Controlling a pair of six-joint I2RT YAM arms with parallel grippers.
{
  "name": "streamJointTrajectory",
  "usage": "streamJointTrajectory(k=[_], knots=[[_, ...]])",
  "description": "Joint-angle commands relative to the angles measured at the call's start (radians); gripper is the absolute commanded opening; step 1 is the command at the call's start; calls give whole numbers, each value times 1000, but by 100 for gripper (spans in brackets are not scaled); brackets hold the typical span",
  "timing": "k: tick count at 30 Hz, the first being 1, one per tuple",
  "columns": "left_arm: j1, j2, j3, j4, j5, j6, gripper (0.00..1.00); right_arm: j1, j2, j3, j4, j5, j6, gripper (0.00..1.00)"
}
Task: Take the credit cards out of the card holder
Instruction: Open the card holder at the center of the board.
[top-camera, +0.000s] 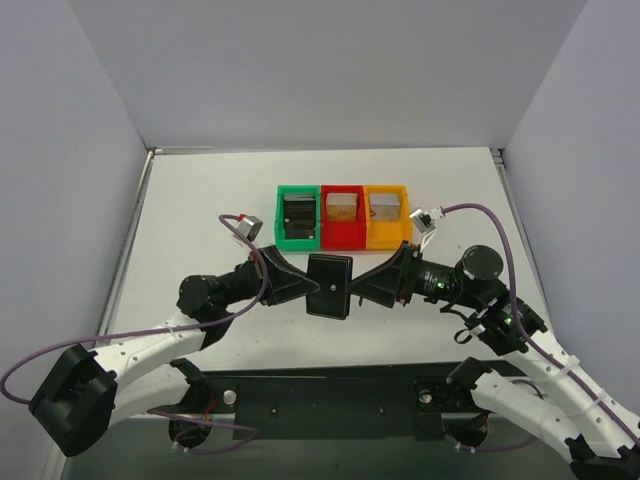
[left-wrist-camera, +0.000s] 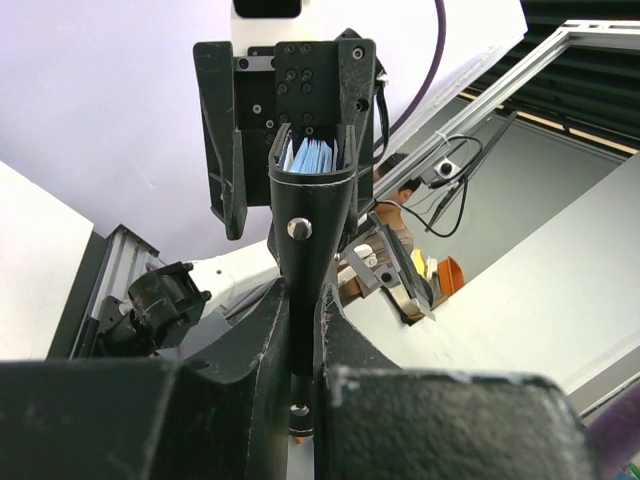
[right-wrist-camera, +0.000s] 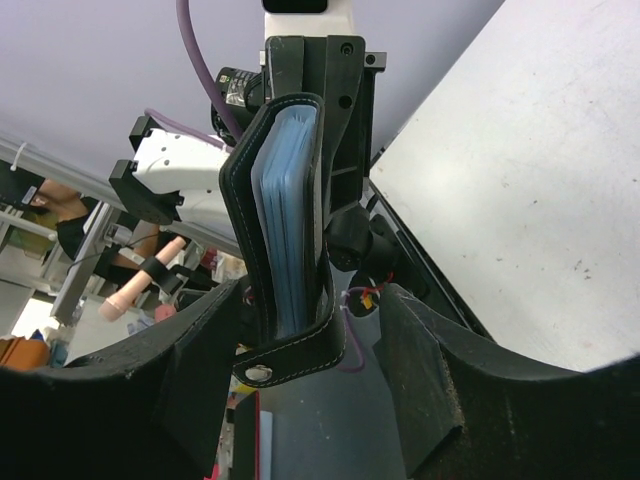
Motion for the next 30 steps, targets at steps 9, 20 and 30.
streamJointTrajectory(k=[9, 20, 30], knots=[[16, -28, 15, 57, 17, -23, 0, -18, 7, -13, 42, -22, -1, 46], [5, -13, 22, 90, 26, -42, 0, -17, 43, -16, 78, -30, 12, 38], [-18, 33, 22, 114, 22, -40, 0, -15, 83, 3, 125, -82, 39, 25]])
